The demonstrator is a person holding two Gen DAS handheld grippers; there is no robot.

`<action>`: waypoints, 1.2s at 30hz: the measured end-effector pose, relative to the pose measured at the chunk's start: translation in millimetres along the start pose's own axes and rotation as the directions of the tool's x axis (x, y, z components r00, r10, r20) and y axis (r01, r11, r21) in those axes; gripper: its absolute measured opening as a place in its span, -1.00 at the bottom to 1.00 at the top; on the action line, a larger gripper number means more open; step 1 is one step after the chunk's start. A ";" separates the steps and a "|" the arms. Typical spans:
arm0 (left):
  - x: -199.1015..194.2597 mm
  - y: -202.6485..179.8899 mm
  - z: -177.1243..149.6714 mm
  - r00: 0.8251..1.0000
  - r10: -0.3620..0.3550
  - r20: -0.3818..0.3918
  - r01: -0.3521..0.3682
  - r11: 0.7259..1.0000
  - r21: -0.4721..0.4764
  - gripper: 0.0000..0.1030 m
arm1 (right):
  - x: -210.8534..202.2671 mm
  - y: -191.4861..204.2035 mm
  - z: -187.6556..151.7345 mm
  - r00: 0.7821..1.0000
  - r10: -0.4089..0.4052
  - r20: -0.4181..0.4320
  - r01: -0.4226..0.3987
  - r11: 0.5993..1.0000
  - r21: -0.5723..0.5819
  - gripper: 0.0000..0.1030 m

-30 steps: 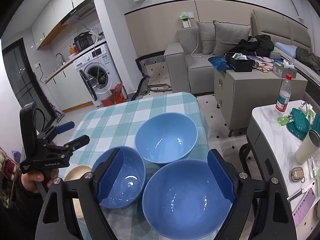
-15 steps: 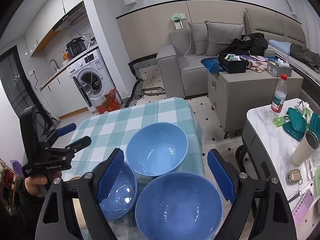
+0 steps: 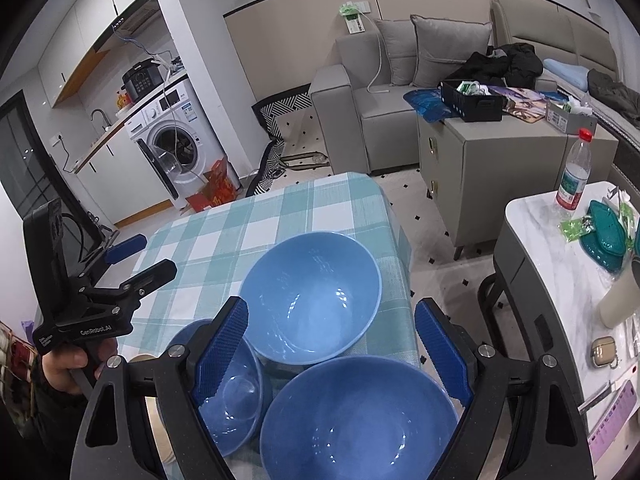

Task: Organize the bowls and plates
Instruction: 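Move both open grippers forward onto the rim of a blue bowl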

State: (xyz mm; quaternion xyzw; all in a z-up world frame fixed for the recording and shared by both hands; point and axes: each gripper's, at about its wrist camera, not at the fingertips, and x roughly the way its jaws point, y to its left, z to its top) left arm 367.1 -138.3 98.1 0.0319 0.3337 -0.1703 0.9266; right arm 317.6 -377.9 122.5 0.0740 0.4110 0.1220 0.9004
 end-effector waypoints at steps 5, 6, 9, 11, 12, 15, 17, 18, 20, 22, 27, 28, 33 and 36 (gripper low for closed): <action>14.3 2.4 -0.5 1.000 -0.001 -0.025 0.001 1.000 -0.006 1.00 | 25.1 -6.3 3.5 0.999 -0.001 -0.036 0.002 1.000 0.026 0.69; 17.2 2.1 -0.7 1.000 0.000 -0.030 0.000 1.000 -0.002 1.00 | 29.5 -8.5 3.0 0.999 -0.003 -0.044 0.005 0.999 0.035 0.69; 24.8 2.1 -2.5 0.999 0.004 -0.045 -0.004 1.000 0.004 1.00 | 41.4 -12.9 2.4 0.998 -0.007 -0.063 0.010 0.999 0.042 0.69; 30.6 2.8 -2.7 0.998 0.003 -0.055 -0.003 1.000 0.002 0.99 | 48.0 -16.2 1.7 0.997 -0.010 -0.075 0.014 0.999 0.052 0.69; 32.6 3.4 -3.1 0.998 0.001 -0.060 -0.001 1.000 0.002 0.99 | 50.5 -17.7 1.9 0.997 -0.011 -0.079 0.015 0.999 0.052 0.69; 39.0 3.5 -2.8 0.997 0.004 -0.071 -0.004 1.000 0.004 0.99 | 57.4 -20.5 1.9 0.996 -0.017 -0.085 0.022 0.998 0.056 0.69; 43.4 2.9 -2.5 0.997 0.003 -0.079 -0.003 1.000 0.005 0.99 | 62.7 -22.8 2.1 0.995 -0.019 -0.095 0.025 0.998 0.062 0.69; 44.6 2.2 -2.4 0.997 0.003 -0.083 -0.002 1.000 0.008 0.99 | 64.1 -23.4 2.3 0.995 -0.018 -0.099 0.025 0.998 0.063 0.69; 48.8 0.0 -2.3 0.996 -0.001 -0.091 0.003 1.000 0.015 0.99 | 67.4 -24.6 1.8 0.995 -0.017 -0.101 0.024 0.998 0.063 0.69; 54.1 -1.6 -2.6 0.994 0.001 -0.110 0.001 1.000 0.023 0.99 | 70.4 -26.6 1.8 0.994 -0.020 -0.105 0.027 0.997 0.066 0.69; 63.1 -5.2 -3.6 0.990 -0.004 -0.139 0.009 0.999 0.033 0.98 | 80.1 -30.3 -0.1 0.992 -0.027 -0.127 0.037 0.997 0.075 0.69; 63.8 -6.3 -3.4 0.990 -0.006 -0.142 0.012 0.999 0.037 0.98 | 82.9 -31.0 -0.5 0.991 -0.030 -0.133 0.040 0.996 0.078 0.69; 70.2 -11.4 -3.1 0.987 -0.012 -0.158 0.020 0.998 0.053 0.97 | 91.5 -32.0 -2.7 0.988 -0.039 -0.149 0.052 0.995 0.083 0.69; 73.6 -14.2 -2.9 0.986 -0.020 -0.167 0.030 0.998 0.057 0.93 | 96.2 -33.4 -3.7 0.986 -0.037 -0.160 0.052 0.994 0.091 0.69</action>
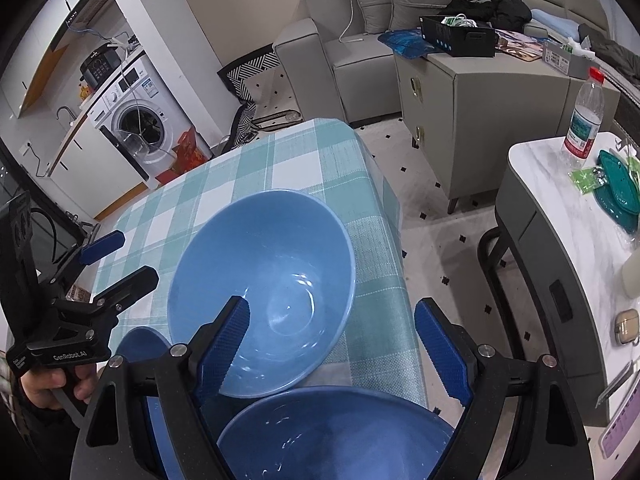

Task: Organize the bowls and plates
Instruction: 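Move both open grippers forward onto the rim of a blue bowl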

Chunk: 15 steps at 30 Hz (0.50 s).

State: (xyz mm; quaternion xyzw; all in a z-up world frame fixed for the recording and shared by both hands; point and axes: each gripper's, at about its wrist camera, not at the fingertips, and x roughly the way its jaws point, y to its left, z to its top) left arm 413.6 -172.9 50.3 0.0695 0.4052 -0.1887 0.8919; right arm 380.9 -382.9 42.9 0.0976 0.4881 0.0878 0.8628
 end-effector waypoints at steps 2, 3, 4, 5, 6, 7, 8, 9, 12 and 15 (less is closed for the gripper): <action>2.7 -0.4 0.6 1.000 0.001 -0.006 -0.001 1.000 0.002 0.91 | 3.2 0.6 -0.1 1.000 -0.005 -0.009 0.005 1.000 -0.003 0.69; 4.5 -0.9 0.7 1.000 -0.001 -0.010 0.001 1.000 0.003 0.90 | 4.4 1.0 -0.4 1.000 -0.004 -0.011 0.004 1.000 -0.005 0.69; 6.4 -1.5 0.4 1.000 -0.003 -0.016 0.003 1.000 0.004 0.87 | 6.6 1.6 -0.7 1.000 -0.006 -0.018 0.006 1.000 -0.008 0.69; 8.4 -2.0 0.0 1.000 -0.005 -0.022 0.005 1.000 0.005 0.84 | 9.1 2.1 -1.0 1.000 -0.009 -0.025 0.008 1.000 -0.012 0.69; 10.3 -2.4 -0.7 1.000 -0.007 -0.029 0.007 1.000 0.005 0.82 | 9.9 2.1 -1.3 1.000 -0.008 -0.029 0.008 1.000 -0.013 0.68; 12.6 -2.9 -1.2 0.999 -0.008 -0.038 0.008 1.000 0.007 0.78 | 11.9 2.1 -1.5 0.999 -0.007 -0.033 0.007 1.000 -0.014 0.67; 14.4 -3.2 -1.9 0.999 -0.010 -0.045 0.010 1.000 0.007 0.72 | 13.9 1.9 -1.2 0.999 -0.009 -0.038 0.008 1.000 -0.015 0.65; 15.9 -3.4 -2.6 0.999 -0.012 -0.051 0.012 1.000 0.007 0.70 | 15.5 1.7 -1.5 0.999 -0.008 -0.042 0.008 1.000 -0.014 0.64; 18.3 -4.0 -4.3 0.998 -0.012 -0.059 0.013 1.000 0.005 0.66 | 19.4 0.7 -2.6 0.999 -0.003 -0.051 0.002 1.000 -0.015 0.59; 19.0 -4.4 -4.5 0.998 -0.019 -0.066 0.019 1.000 0.005 0.53 | 22.1 1.0 -2.6 0.998 0.003 -0.059 -0.004 1.000 -0.021 0.54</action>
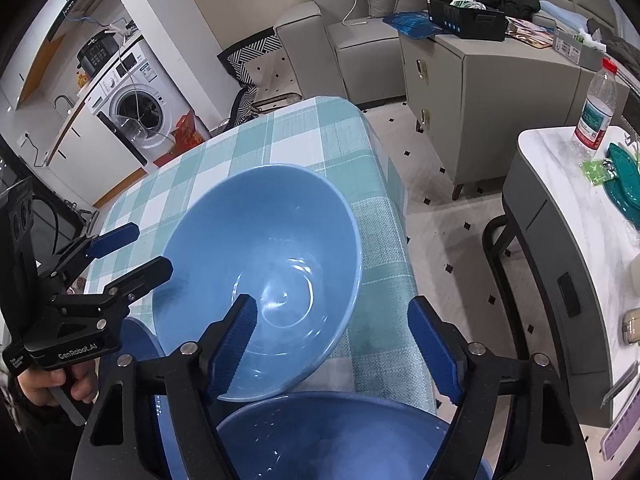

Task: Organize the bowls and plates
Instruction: 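Move both open grippers forward onto the rim of a blue bowl, then close both grippers on the blue bowl rim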

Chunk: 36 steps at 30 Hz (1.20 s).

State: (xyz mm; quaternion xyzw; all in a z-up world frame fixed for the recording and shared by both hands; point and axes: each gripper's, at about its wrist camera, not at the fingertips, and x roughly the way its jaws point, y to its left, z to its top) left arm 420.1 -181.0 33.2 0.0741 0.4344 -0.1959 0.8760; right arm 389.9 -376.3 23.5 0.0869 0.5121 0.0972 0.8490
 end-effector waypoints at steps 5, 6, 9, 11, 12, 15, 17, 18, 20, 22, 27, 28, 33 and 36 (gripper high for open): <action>1.0 0.1 0.1 1.000 -0.003 -0.003 0.003 1.000 0.001 0.44 | 4.4 1.7 -0.4 1.000 0.011 -0.008 -0.011 1.000 -0.004 0.42; 1.7 0.1 -0.1 1.000 -0.004 -0.005 0.004 1.000 0.002 0.39 | 5.1 2.0 -0.8 1.000 0.015 -0.011 -0.015 1.000 -0.004 0.34; 5.1 -0.7 -0.4 1.000 -0.012 -0.021 0.012 1.000 0.001 0.20 | 8.3 2.8 -2.3 1.000 0.014 -0.023 -0.014 1.000 -0.010 0.23; 6.5 -1.3 -0.7 1.000 -0.013 -0.026 0.013 1.000 0.002 0.08 | 10.6 2.3 -2.7 0.999 0.015 -0.033 -0.015 1.000 -0.010 0.11; 7.1 -1.9 -0.9 0.999 -0.018 -0.029 0.018 1.000 0.002 0.03 | 10.7 1.5 -2.8 0.999 0.014 -0.033 -0.015 1.000 -0.010 0.06; 7.6 -3.8 -1.2 0.999 -0.024 -0.031 0.024 1.000 0.003 -0.04 | 11.6 -0.1 -3.5 0.999 0.018 -0.036 -0.018 1.000 -0.007 -0.01; 7.8 -4.5 -1.5 0.999 -0.024 -0.032 0.024 1.000 0.002 -0.06 | 11.9 -0.5 -3.6 0.999 0.020 -0.036 -0.021 1.000 -0.007 -0.04; 7.7 -4.8 -1.6 0.999 -0.024 -0.032 0.024 1.000 0.003 -0.07 | 11.6 -1.0 -3.9 0.999 0.022 -0.035 -0.022 1.000 -0.008 -0.04; 7.8 -5.1 -1.4 0.999 -0.022 -0.034 0.022 1.000 0.003 -0.09 | 11.7 -2.3 -4.1 0.999 0.023 -0.034 -0.023 1.000 -0.006 -0.05; 8.0 -5.3 -1.3 0.999 -0.023 -0.035 0.023 1.000 0.003 -0.11 | 11.9 -3.3 -4.5 0.999 0.022 -0.033 -0.023 1.000 -0.005 -0.06; 10.6 -6.7 -2.2 0.999 -0.030 -0.041 0.030 1.000 0.006 -0.24 | 14.3 -2.9 -5.2 0.999 0.022 -0.038 -0.022 1.000 -0.005 -0.16; 11.1 -6.8 -2.4 0.999 -0.033 -0.043 0.033 0.999 0.005 -0.32 | 14.5 -2.5 -5.3 0.999 0.024 -0.038 -0.024 1.000 -0.006 -0.19; 13.0 -7.3 -4.3 0.997 -0.050 -0.053 0.050 0.999 0.008 -0.48 | 15.7 -2.2 -6.2 0.999 0.024 -0.045 -0.024 1.000 -0.009 -0.38; 14.0 -7.4 -5.4 0.997 -0.055 -0.060 0.056 0.998 0.007 -0.57 | 16.6 -1.3 -7.0 0.998 0.026 -0.051 -0.026 1.000 -0.010 -0.47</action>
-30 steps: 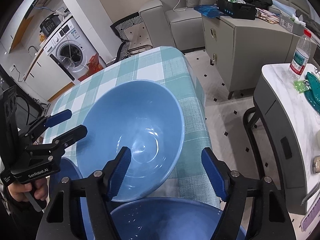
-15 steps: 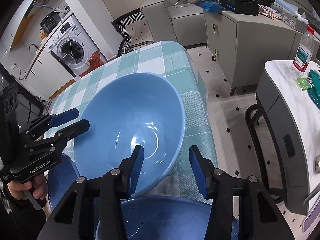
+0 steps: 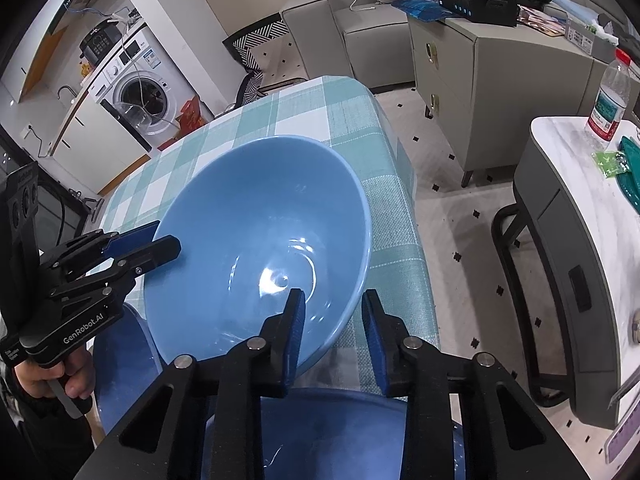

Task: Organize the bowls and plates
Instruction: 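Close both grippers on the blue bowl rim, then lift the blue bowl with both grippers and carry it toward another blue bowl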

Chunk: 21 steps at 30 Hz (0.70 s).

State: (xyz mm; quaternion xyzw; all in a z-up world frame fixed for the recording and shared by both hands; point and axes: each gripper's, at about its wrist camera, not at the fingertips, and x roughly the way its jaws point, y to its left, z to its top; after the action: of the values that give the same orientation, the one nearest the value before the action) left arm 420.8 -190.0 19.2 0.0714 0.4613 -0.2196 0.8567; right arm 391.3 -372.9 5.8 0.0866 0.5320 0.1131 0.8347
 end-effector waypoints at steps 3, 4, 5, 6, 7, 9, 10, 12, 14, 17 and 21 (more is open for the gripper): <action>0.0 -1.8 -0.9 1.000 -0.004 -0.002 0.004 1.000 0.007 -0.62 | -0.4 1.1 -0.3 1.000 -0.006 0.001 0.006 1.000 -0.002 -0.49; -0.1 -2.5 -0.8 1.000 -0.001 -0.002 0.001 1.000 0.008 -0.62 | -0.4 1.2 -0.3 1.000 -0.007 0.001 0.007 1.000 -0.001 -0.49; 0.0 -2.9 -0.9 1.000 0.000 -0.002 0.000 1.000 0.008 -0.63 | -0.3 1.3 -0.5 1.000 -0.008 0.001 0.008 1.000 -0.002 -0.50; 0.0 -3.0 -1.1 1.000 0.000 -0.002 0.000 1.000 0.007 -0.63 | -0.3 1.2 -0.5 1.000 -0.008 0.001 0.008 1.000 -0.001 -0.50; -0.1 -2.8 -1.2 1.000 0.000 -0.002 0.000 1.000 0.007 -0.63 | -0.2 1.3 -0.4 1.000 -0.009 0.000 0.009 1.000 -0.001 -0.50; 0.0 -3.0 -1.3 1.000 0.001 -0.003 -0.001 1.000 0.007 -0.63 | -0.2 1.8 -0.2 1.000 -0.012 -0.001 0.012 1.000 -0.001 -0.51; -0.1 -2.7 -1.1 1.000 0.001 -0.002 -0.001 1.000 0.007 -0.63 | -0.2 2.0 0.0 1.000 -0.014 -0.001 0.014 1.000 -0.001 -0.51; -0.3 -2.5 -1.1 1.000 0.003 -0.002 -0.003 1.000 0.006 -0.63 | -0.2 2.0 0.2 1.000 -0.015 -0.003 0.015 1.000 0.001 -0.52; -0.2 -2.2 -1.0 1.000 0.006 -0.003 -0.006 1.000 0.004 -0.63 | 0.1 2.8 0.6 1.000 -0.016 -0.005 0.016 1.000 0.000 -0.52; -1.1 -2.3 -0.7 1.000 0.010 0.001 -0.010 1.000 0.005 -0.64 | 0.6 3.3 0.9 1.000 -0.018 -0.007 0.018 1.000 -0.001 -0.53; -2.3 -2.4 -0.9 1.000 0.015 0.003 -0.015 1.000 0.006 -0.64 | 0.8 3.5 0.9 1.000 -0.019 -0.007 0.019 1.000 -0.002 -0.54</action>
State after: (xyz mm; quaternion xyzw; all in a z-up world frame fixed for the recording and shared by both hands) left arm 417.9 -191.1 20.7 0.0774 0.4588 -0.2147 0.8587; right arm 392.1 -369.4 6.4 0.0802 0.5357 0.1060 0.8339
